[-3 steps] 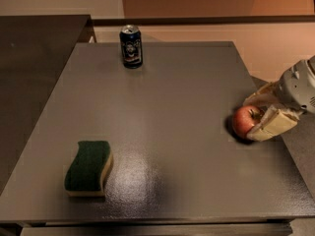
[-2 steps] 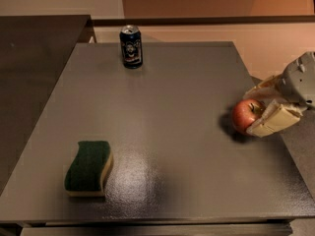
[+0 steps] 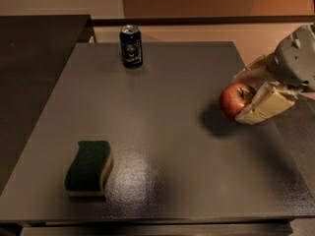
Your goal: Pick apple
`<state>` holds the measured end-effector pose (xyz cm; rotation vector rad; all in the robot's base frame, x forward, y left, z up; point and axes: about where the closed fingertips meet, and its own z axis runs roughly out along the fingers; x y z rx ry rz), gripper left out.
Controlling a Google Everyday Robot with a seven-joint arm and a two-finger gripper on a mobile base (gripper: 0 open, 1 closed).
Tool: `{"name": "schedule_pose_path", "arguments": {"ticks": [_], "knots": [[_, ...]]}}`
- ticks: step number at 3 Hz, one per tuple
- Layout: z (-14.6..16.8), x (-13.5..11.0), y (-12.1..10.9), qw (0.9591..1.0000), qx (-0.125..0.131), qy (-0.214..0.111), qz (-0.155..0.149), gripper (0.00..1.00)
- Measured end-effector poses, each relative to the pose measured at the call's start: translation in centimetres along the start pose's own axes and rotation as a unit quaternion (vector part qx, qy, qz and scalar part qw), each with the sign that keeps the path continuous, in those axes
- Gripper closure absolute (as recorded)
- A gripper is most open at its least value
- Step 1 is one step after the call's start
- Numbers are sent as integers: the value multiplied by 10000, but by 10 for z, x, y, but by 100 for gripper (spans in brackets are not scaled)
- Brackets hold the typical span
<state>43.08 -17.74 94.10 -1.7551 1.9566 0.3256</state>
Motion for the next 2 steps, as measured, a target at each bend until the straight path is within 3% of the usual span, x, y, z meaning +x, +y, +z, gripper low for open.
{"name": "schedule_pose_path", "arguments": {"ticks": [1,2], "knots": [[-21,-33,-8,10000,56,30,-59,100],[-21,-33,-8,10000,57,29,-59,100]]}}
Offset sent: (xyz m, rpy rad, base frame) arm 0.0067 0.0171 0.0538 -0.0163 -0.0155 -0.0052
